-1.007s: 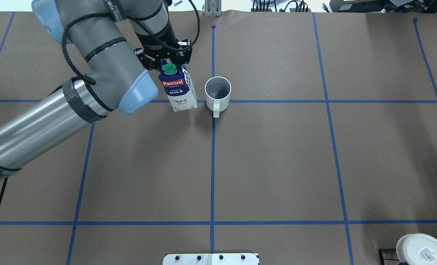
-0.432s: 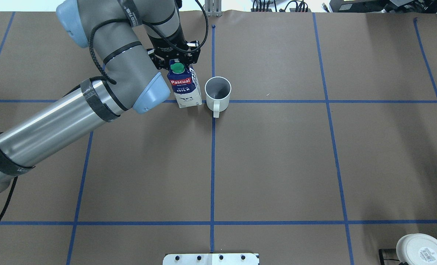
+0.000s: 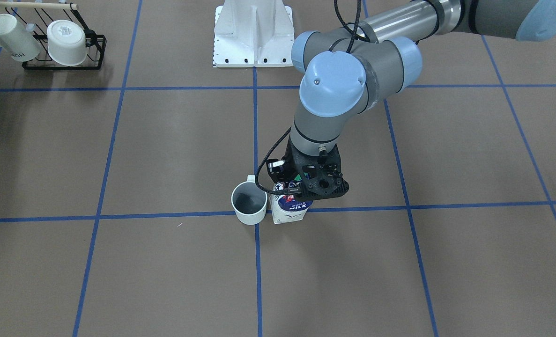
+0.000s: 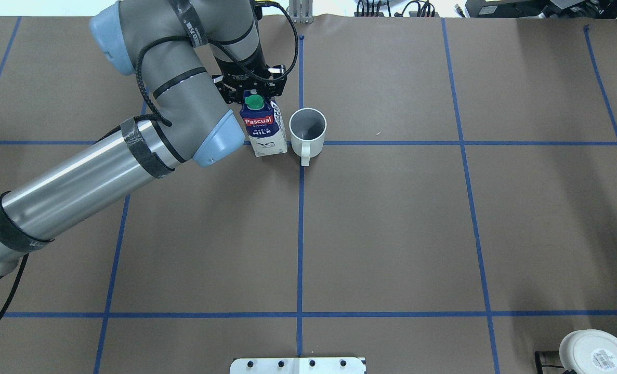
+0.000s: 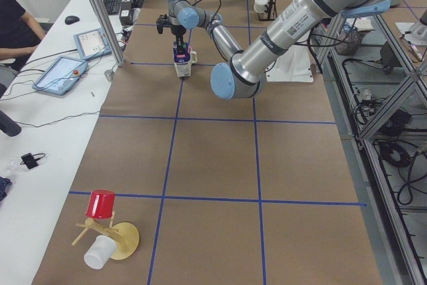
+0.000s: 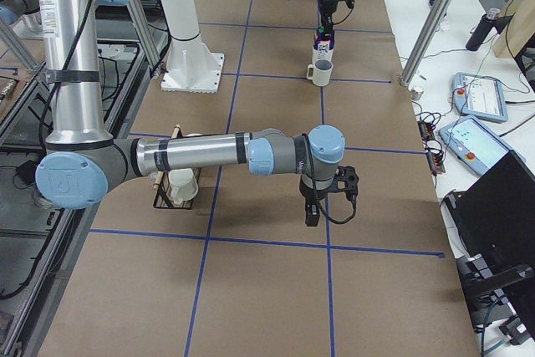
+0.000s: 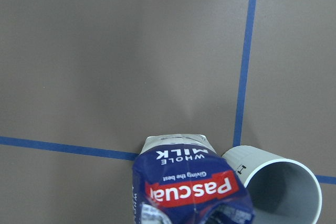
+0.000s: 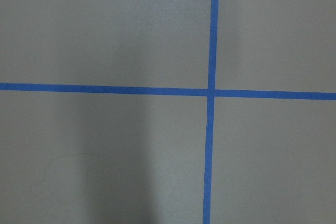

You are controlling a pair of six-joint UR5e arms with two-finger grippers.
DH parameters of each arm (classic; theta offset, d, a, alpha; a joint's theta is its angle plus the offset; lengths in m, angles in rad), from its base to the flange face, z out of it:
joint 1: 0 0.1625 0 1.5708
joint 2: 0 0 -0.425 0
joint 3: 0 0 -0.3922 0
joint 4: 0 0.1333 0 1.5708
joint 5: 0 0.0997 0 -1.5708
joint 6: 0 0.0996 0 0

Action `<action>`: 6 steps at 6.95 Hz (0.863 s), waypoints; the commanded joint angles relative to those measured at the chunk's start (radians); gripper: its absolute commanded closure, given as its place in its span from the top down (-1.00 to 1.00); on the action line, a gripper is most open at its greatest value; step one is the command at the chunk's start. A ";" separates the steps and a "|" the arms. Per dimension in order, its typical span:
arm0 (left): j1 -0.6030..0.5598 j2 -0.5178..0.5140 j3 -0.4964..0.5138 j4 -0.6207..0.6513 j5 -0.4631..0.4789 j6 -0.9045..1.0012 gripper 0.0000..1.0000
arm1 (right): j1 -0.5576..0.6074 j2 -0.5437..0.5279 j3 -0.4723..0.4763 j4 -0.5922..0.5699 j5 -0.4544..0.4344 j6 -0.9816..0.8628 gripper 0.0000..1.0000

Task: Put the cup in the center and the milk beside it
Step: 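Lower the milk carton onto the table and open the left gripper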

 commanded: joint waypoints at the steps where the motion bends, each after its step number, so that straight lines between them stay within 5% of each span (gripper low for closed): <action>1: 0.022 0.003 0.000 -0.014 0.035 -0.002 0.94 | 0.000 0.000 -0.001 0.000 0.000 0.000 1.00; 6: -0.046 0.063 -0.165 0.009 0.028 0.009 0.96 | 0.000 0.002 0.003 0.008 0.005 0.000 1.00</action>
